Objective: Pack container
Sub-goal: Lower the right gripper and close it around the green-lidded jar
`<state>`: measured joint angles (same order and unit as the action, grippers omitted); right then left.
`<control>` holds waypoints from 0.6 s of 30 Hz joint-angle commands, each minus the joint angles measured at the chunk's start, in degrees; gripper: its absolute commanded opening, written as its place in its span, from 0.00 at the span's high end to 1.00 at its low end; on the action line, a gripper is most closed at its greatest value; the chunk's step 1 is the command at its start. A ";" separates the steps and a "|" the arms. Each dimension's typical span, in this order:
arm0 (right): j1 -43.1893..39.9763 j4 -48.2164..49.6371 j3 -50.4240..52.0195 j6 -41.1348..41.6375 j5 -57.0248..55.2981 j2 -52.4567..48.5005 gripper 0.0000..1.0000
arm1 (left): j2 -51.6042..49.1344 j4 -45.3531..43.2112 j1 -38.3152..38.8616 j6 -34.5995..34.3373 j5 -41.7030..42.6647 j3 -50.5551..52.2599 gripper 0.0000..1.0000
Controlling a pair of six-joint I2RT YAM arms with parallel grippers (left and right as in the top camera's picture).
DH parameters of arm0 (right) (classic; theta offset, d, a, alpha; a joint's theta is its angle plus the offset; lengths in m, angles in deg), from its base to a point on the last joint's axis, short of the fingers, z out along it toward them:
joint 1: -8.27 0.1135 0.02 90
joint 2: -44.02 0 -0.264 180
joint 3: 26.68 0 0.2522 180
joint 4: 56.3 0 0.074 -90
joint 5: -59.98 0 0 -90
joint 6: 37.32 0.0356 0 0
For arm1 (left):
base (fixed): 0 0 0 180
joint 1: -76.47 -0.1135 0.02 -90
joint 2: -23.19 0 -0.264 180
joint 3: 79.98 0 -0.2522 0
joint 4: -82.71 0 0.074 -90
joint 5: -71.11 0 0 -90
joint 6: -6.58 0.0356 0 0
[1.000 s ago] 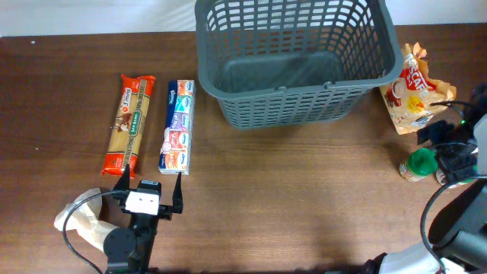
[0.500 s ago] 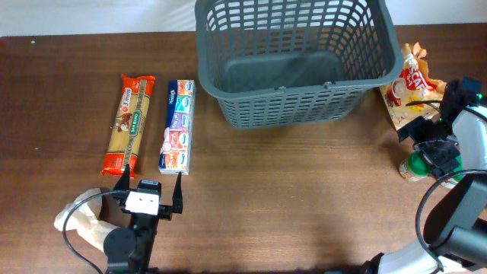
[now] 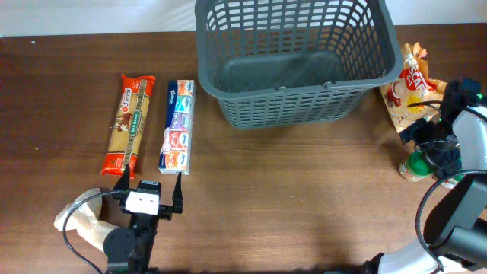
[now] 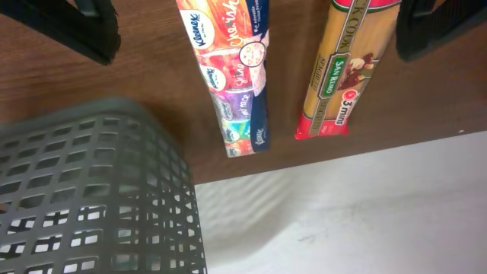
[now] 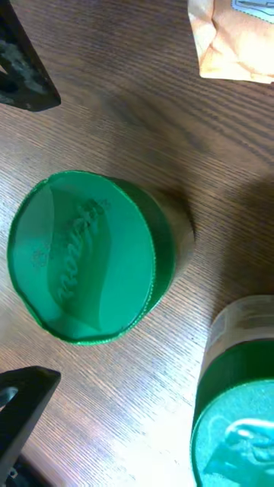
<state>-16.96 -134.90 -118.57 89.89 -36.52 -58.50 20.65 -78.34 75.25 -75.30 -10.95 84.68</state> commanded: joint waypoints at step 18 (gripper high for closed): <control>-2.91 1.25 0.35 -5.49 -1.05 -4.63 0.01 | -0.13 0.02 -0.31 0.11 -0.22 0.48 0.01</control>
<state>-19.82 -134.00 -118.53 86.44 -36.67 -62.08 20.65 -78.34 75.25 -75.30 -10.95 84.68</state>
